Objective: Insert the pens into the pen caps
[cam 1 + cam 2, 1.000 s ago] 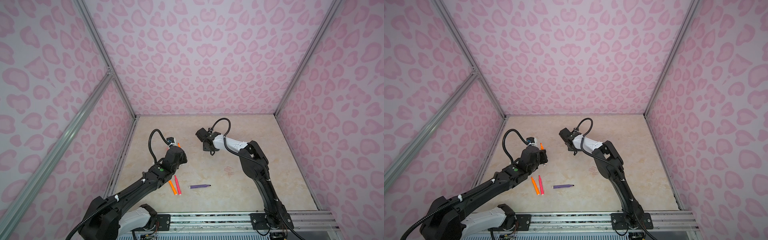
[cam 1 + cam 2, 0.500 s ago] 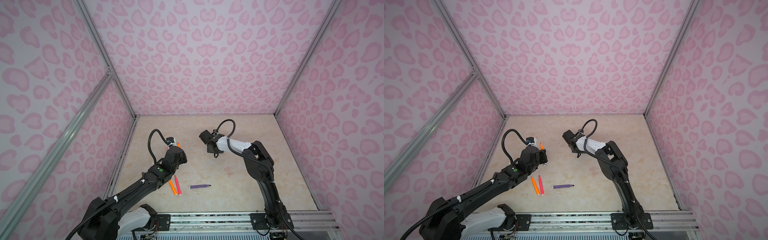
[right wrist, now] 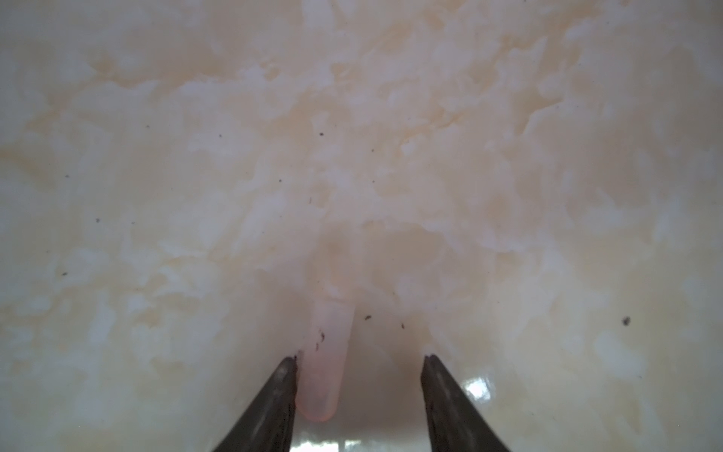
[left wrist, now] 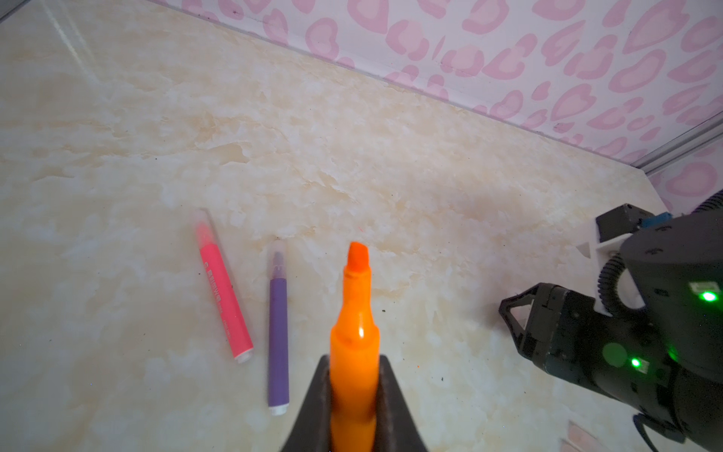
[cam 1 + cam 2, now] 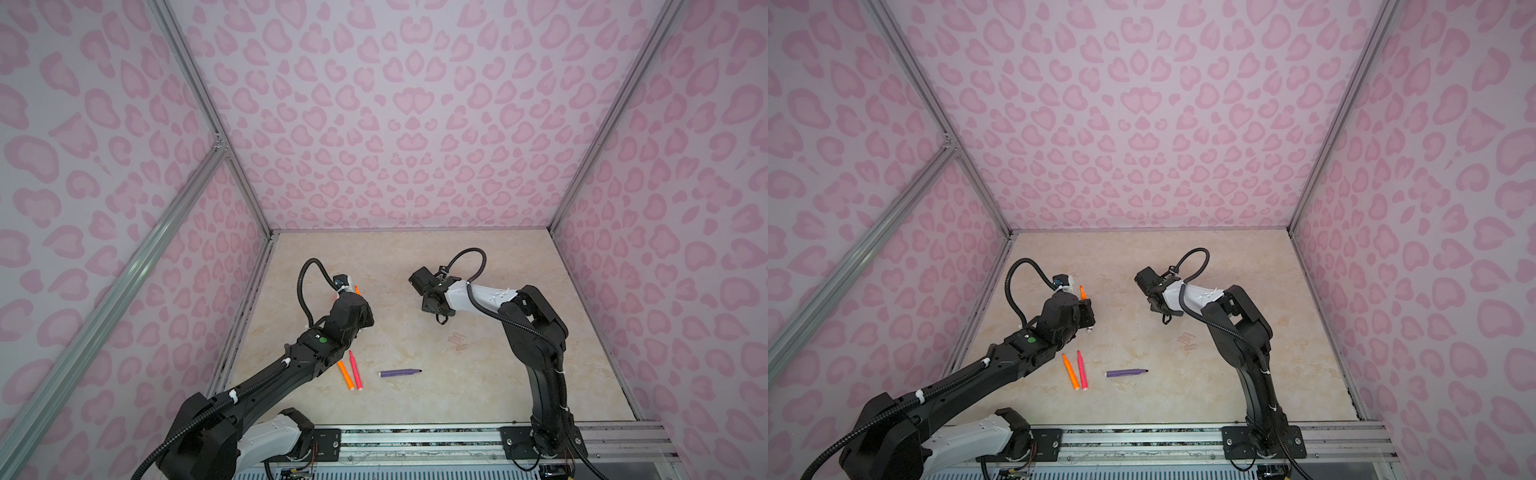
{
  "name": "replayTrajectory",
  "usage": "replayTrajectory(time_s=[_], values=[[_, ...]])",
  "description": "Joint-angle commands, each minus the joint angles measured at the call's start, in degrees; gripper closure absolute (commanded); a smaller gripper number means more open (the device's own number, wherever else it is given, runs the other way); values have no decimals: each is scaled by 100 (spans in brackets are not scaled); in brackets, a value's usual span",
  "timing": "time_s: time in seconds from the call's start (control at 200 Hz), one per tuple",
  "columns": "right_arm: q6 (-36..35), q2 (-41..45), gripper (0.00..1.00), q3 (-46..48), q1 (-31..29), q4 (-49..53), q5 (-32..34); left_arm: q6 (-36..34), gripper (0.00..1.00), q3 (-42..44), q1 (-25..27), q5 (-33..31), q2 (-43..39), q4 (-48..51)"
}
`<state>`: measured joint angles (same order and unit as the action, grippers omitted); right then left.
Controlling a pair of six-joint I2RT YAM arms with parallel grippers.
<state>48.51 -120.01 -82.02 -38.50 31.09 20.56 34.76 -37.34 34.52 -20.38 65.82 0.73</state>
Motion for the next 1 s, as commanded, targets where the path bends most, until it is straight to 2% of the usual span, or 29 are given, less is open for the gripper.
replayTrajectory(time_s=[0.0,0.27,0.4,0.67,0.995], values=[[27,-187,49,-57,12,55,-235,-27,97,2,-7,-89,19,-78],[4,-245,50,-135,56,65,-209,-22,97,-1,-16,-71,18,-78],[9,-295,57,-154,122,64,-275,-22,97,-3,-16,-36,48,-91],[-18,-356,62,-203,182,64,-324,-22,97,-13,-16,34,80,-106],[-9,-317,77,-164,183,28,-395,-59,97,-23,-16,124,86,-131]])
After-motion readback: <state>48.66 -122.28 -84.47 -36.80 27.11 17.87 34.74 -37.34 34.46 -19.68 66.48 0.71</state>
